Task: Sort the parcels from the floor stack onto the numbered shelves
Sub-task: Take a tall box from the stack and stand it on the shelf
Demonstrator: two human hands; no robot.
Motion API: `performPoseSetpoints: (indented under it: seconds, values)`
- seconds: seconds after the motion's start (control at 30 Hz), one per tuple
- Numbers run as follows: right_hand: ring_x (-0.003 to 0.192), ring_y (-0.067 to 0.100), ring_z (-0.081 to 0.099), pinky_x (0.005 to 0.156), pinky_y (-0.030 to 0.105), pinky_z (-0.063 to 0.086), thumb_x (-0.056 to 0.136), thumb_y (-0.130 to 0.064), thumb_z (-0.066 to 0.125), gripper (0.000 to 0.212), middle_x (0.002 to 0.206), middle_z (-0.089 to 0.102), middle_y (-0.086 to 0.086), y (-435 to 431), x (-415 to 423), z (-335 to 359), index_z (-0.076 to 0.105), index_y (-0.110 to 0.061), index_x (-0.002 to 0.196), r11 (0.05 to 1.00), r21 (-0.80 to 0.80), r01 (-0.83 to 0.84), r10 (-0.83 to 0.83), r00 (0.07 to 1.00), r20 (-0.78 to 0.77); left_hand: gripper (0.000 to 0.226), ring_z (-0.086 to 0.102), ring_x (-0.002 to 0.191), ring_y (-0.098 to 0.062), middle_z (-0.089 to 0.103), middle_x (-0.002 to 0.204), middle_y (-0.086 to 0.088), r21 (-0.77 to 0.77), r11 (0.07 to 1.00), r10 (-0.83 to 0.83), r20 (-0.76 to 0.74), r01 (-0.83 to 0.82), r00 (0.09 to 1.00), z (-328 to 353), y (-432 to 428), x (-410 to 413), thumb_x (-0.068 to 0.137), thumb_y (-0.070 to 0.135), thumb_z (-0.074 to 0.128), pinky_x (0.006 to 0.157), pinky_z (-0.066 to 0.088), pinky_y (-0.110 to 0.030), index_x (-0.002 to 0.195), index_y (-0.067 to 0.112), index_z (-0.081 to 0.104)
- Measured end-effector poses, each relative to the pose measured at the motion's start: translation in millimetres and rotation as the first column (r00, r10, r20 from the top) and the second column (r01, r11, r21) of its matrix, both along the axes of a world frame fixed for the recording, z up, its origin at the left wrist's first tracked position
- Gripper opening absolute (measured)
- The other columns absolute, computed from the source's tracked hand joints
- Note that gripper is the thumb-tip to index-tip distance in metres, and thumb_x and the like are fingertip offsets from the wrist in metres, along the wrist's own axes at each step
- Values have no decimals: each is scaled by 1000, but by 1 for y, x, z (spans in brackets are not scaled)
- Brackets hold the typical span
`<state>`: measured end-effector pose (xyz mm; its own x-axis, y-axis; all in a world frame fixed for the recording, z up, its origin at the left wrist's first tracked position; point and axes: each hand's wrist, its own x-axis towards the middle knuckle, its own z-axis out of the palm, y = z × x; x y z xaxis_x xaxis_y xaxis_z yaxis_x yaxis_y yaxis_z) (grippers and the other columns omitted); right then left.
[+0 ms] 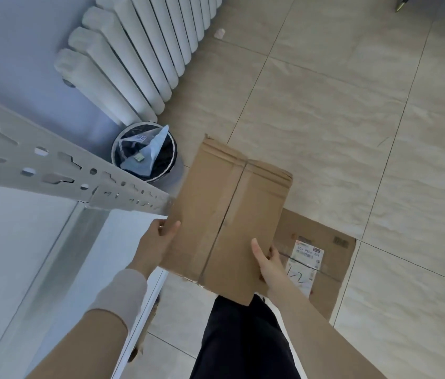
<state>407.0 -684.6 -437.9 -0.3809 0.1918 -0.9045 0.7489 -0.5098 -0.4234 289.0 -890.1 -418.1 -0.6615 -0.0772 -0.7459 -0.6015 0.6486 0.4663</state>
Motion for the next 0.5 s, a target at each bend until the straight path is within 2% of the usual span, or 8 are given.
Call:
performPoseSetpoints:
  seconds: [0.13,0.2,0.3,0.4,0.5]
  values:
    - [115,22,55,101,48,45,78,-45,69,80,134,52,1,-2,3,-7,28,-23,143,995,-15,101,-100,994,38,34,58,95,-19,58,111,-1,56,998,-12,-5,12,1000,8,3,-1,90,47,53,77,44,-31,107,18,47]
    - [110,21,58,99,50,46,79,-43,69,68,126,58,-1,3,6,1,37,-24,136,991,-57,125,-122,991,54,25,58,95,-16,59,112,1,132,991,-4,21,1,1000,19,4,0,89,44,56,76,45,-30,98,22,48]
    - [107,18,60,92,47,50,81,-38,67,54,121,62,-2,21,20,23,46,-23,128,974,-155,165,-161,986,39,15,62,98,-15,62,117,4,299,953,21,84,-45,996,48,7,-1,88,35,61,76,50,-31,92,26,49]
    - [112,17,58,83,45,55,74,-38,69,53,124,62,-2,39,34,53,53,-25,123,966,-193,170,-175,985,-10,29,61,108,-17,60,125,5,430,903,-34,105,-15,994,78,14,-3,83,36,65,90,51,-38,106,26,49]
    - [105,14,60,61,30,58,89,-29,57,36,117,64,0,54,43,88,54,-17,123,960,-187,207,-223,972,-71,45,50,122,-18,51,134,3,468,877,-177,103,109,979,106,32,-7,74,47,73,102,42,-36,106,31,46]
